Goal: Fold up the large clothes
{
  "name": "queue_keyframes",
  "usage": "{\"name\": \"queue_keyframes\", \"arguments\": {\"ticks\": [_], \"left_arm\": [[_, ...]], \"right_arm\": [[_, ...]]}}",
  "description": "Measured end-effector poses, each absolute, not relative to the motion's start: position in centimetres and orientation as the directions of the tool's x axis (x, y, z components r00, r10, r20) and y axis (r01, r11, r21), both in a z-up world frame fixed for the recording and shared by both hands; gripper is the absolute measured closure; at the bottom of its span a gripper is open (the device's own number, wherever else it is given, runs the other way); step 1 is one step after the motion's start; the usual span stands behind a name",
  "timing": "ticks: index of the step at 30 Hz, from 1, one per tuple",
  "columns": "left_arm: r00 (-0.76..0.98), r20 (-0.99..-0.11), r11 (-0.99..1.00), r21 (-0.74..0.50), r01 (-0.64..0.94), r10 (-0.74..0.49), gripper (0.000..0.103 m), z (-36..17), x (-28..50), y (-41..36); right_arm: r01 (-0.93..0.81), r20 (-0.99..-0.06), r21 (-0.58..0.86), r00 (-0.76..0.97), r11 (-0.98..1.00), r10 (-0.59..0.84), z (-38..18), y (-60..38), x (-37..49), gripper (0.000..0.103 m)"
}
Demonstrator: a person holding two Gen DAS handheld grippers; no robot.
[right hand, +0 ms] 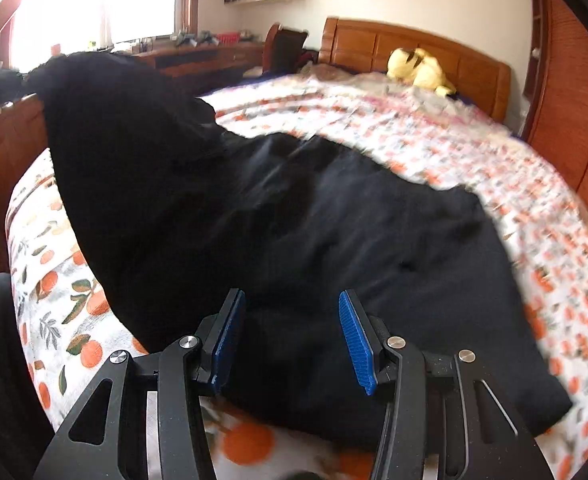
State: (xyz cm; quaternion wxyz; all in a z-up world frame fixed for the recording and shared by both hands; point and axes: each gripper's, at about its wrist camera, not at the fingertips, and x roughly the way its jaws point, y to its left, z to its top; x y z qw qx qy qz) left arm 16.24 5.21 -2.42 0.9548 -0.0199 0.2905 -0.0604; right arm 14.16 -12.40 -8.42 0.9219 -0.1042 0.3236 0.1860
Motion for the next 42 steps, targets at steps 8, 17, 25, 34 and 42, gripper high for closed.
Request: {"name": "queue_keyframes", "arguments": {"ticks": [8,17,25,34,42], "left_arm": [[0.784,-0.554,0.945,-0.018,0.325,-0.280,0.094,-0.1,20.6,-7.8],[0.662,-0.650,0.905,-0.096,0.415,-0.373,0.094,-5.1,21.8,-15.0],[0.644,-0.654,0.891,-0.105,0.441,-0.396,0.063,-5.3,20.3,-15.5],[0.739,-0.570,0.913,-0.052,0.403,-0.359,0.024,-1.8,18.0,-12.6],[0.813,-0.523,0.957,-0.024,0.288,-0.257,0.021,-2.8,15.7,-6.4]], "right_arm": [[-0.188,-0.564,-0.035,0.814,0.981,0.136,-5.9,-22.7,12.1,0.053],[-0.093,-0.661,0.036,0.745,0.995,0.094,-8.5,-29.1,13.2,0.053],[-0.082,-0.652,0.019,0.755,0.996,0.074,-8.6,-28.7,12.5,0.053],[-0.074,-0.622,0.027,0.780,0.997,0.075,-7.8,-27.9,12.4,0.053],[-0.078,-0.577,0.010,0.814,0.997,0.070,-4.8,-27.3,14.0,0.053]]}}
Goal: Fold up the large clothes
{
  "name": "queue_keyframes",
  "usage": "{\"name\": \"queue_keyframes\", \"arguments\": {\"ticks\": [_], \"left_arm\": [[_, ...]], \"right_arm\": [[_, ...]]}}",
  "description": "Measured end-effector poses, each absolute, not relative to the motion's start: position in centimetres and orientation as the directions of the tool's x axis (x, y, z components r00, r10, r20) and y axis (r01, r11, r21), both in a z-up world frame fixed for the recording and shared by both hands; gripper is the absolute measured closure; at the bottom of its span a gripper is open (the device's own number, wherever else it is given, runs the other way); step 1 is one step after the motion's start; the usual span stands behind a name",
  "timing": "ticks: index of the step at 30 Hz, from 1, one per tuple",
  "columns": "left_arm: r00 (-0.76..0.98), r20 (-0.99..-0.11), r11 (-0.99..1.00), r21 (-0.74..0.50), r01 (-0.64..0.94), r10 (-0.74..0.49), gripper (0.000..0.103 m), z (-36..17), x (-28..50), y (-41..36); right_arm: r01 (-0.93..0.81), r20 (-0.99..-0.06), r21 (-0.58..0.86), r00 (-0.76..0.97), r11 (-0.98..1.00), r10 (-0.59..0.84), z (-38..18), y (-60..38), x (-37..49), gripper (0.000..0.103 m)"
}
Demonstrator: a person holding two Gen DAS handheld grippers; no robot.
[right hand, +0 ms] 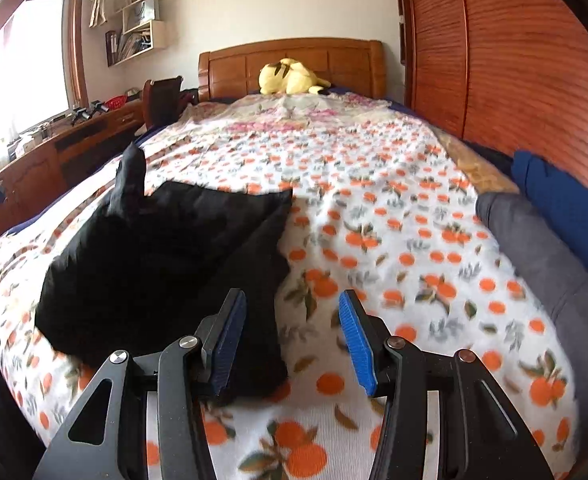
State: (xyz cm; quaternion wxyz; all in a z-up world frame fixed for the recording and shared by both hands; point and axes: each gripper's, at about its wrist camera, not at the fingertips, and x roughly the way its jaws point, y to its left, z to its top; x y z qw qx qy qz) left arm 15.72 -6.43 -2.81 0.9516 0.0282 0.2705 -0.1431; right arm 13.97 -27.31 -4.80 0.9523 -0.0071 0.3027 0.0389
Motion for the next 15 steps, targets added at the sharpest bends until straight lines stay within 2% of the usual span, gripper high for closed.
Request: {"name": "queue_keyframes", "arguments": {"ticks": [8,15], "left_arm": [[0.802,-0.551,0.972,-0.092,0.218,-0.232,0.021,-6.1,15.3,-1.3],[0.834,-0.515,0.979,-0.143,0.143,-0.197,0.021,-7.2,13.7,3.0]], "right_arm": [[-0.212,-0.550,-0.117,0.828,0.970,0.115,0.2,-22.0,15.6,0.053],[-0.341,-0.588,-0.109,0.780,0.934,0.216,0.0,-17.1,16.8,0.053]]}}
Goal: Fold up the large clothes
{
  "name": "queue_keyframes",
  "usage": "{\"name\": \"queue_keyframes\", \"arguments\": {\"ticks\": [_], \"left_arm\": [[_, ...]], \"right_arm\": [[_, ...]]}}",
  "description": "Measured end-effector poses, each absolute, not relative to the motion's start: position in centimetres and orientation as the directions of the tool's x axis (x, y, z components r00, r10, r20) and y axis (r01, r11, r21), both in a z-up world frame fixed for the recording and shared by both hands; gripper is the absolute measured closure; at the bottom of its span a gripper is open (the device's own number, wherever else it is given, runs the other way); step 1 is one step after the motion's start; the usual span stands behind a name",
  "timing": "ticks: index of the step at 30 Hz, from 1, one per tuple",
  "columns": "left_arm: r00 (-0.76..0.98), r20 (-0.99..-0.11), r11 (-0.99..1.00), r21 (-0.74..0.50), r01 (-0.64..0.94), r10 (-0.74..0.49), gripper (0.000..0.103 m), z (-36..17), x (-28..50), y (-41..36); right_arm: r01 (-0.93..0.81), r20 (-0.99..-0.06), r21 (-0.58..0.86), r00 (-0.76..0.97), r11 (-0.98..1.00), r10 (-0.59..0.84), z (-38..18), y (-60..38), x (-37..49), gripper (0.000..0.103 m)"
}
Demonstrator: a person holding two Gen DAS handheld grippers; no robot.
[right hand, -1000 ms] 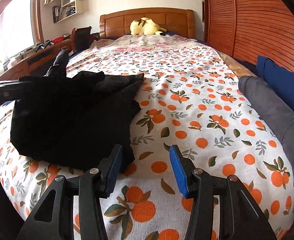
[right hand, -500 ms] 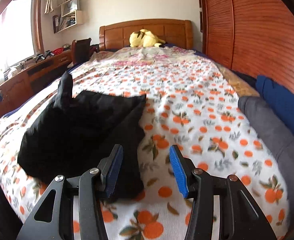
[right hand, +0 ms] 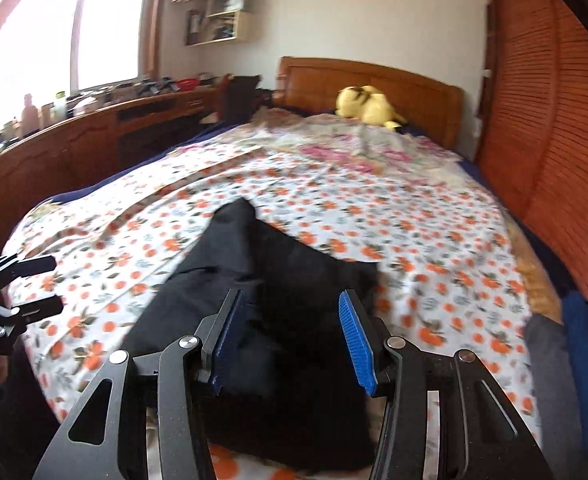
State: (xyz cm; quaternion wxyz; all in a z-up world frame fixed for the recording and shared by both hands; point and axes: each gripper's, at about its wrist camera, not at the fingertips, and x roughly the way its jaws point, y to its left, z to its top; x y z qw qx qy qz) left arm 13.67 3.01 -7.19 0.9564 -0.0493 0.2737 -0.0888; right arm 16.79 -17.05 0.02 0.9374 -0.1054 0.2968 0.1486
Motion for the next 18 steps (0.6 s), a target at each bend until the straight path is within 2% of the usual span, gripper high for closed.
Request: {"name": "queue_keyframes", "arguments": {"ticks": [11,18], "left_arm": [[0.830,-0.544,0.986,-0.158,0.044,-0.124,0.021,-9.6,12.7,8.5],[0.814,-0.571,0.988,-0.153,0.025,-0.109,0.021,-11.0,12.4,10.1]], "right_arm": [[-0.386,-0.721,-0.094,0.662,0.918,0.205,-3.9,-14.1,22.1,0.052],[-0.401,-0.761,-0.087,0.617,0.912,0.199,-5.2,-14.1,23.5,0.052]]}}
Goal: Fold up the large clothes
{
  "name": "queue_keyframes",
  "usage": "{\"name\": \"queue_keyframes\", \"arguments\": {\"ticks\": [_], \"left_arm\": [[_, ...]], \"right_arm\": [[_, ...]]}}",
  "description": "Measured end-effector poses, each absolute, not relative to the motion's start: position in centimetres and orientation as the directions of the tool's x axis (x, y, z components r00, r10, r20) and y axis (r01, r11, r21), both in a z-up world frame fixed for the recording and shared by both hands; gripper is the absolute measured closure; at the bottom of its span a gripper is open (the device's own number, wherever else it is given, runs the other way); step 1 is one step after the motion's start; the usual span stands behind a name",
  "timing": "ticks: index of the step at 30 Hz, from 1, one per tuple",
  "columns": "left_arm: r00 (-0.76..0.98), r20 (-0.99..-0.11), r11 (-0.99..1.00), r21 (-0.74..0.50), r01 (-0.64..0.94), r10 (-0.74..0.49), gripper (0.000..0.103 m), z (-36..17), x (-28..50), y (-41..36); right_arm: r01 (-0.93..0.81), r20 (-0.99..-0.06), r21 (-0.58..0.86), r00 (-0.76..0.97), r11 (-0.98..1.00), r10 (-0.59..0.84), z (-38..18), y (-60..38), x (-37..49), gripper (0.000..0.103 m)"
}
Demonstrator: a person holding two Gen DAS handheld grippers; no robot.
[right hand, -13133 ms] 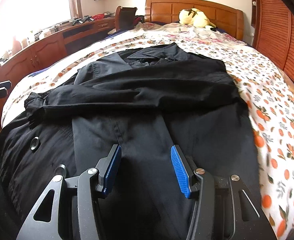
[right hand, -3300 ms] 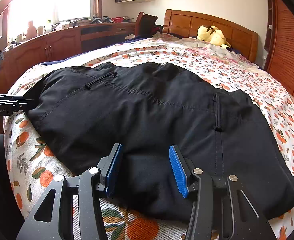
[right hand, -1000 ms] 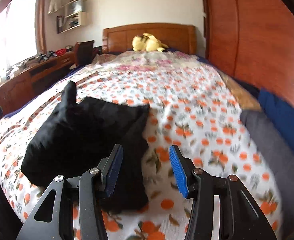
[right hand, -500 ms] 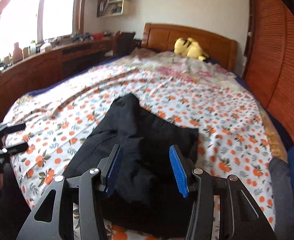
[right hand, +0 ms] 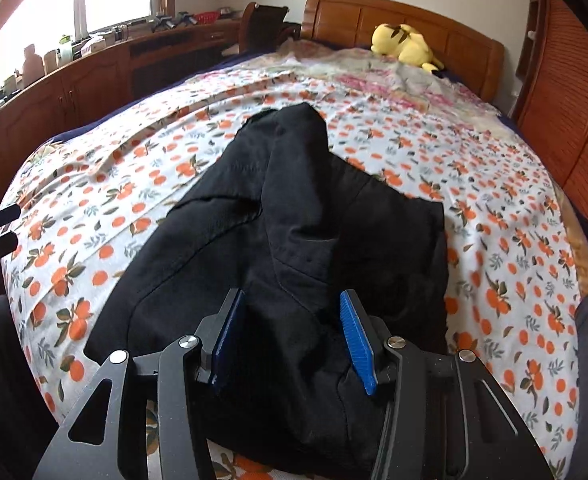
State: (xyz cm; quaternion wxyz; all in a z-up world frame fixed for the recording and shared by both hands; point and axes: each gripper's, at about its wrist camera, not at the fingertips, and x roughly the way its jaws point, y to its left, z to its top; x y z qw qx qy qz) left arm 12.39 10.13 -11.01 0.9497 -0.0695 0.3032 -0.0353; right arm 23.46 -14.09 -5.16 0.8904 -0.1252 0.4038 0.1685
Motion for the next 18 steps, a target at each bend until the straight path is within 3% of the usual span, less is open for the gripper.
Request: {"name": "queue_keyframes", "arguments": {"ticks": [10,12,13,14,18], "left_arm": [[0.812,-0.571,0.985,-0.172,0.032,-0.126,0.021,-11.5,11.7,10.5],[0.811,-0.571,0.985,-0.170,0.036,-0.128,0.021,-11.6,11.5,10.4],[0.811,-0.571,0.985,-0.169,0.038,-0.129,0.021,-11.7,11.5,10.3],[0.811,-0.571,0.985,-0.165,0.042,-0.130,0.021,-11.7,11.5,10.2],[0.811,-0.569,0.985,-0.168,0.046,-0.135,0.021,-11.8,11.5,9.9]], "right_arm": [[-0.413,-0.792,-0.070,0.577,0.908,0.201,-6.4,-14.5,24.4,0.054],[-0.431,-0.799,-0.052,0.559,0.901,0.222,-6.6,-14.5,24.3,0.065],[-0.442,-0.796,-0.056,0.560,0.895,0.227,-6.6,-14.4,24.1,0.081],[-0.466,-0.788,-0.057,0.565,0.883,0.247,-6.4,-14.3,23.8,0.089],[-0.495,-0.760,-0.105,0.599,0.862,0.251,-4.9,-14.0,22.4,0.097]]}}
